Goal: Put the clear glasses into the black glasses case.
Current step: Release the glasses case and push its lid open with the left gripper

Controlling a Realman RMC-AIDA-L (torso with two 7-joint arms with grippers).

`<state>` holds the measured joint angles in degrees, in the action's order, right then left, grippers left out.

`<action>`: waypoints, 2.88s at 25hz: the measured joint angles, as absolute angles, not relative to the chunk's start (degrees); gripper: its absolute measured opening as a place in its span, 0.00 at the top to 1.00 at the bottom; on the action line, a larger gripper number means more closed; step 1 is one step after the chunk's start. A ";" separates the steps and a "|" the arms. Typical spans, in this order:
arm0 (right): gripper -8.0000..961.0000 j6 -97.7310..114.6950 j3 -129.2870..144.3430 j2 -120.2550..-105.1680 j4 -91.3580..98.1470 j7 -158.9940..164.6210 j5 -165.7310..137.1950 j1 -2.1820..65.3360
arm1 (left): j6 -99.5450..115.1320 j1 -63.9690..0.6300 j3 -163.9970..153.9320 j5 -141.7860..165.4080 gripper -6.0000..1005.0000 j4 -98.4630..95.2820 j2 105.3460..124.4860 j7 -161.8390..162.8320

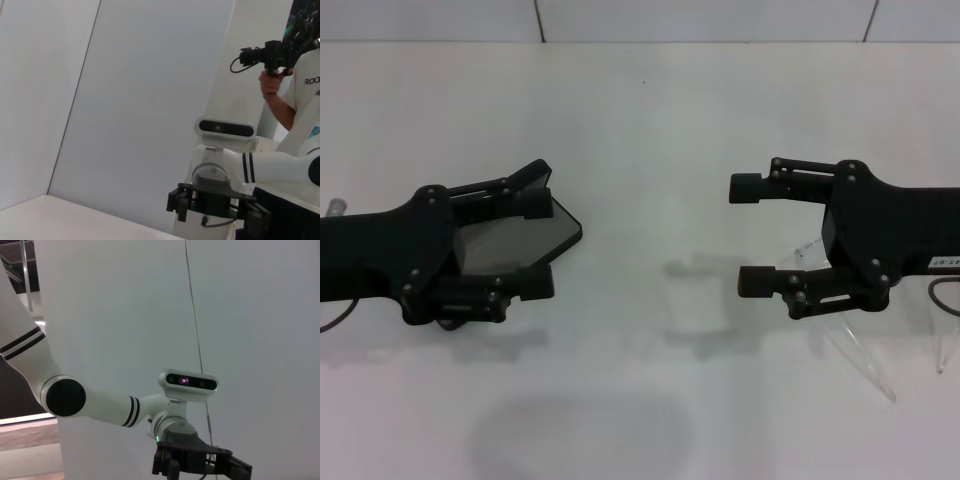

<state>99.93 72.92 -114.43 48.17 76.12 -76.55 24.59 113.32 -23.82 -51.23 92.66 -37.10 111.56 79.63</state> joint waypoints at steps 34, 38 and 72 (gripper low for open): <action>0.15 97.85 48.20 -114.19 46.49 72.92 -85.62 20.08 | 99.34 -22.61 -43.69 100.54 0.17 -66.40 117.43 104.68; 0.15 98.23 45.28 -114.15 45.99 72.56 -85.87 18.70 | 92.88 -23.42 -49.95 119.13 0.20 -84.93 119.52 124.39; 0.18 99.79 40.18 -113.17 38.46 67.57 -83.63 18.05 | 80.23 -29.81 -80.01 159.84 0.38 -79.80 119.73 147.00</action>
<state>99.79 40.18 -113.17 38.46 67.57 -83.63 18.05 80.23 -29.81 -80.01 159.84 -79.80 119.73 147.00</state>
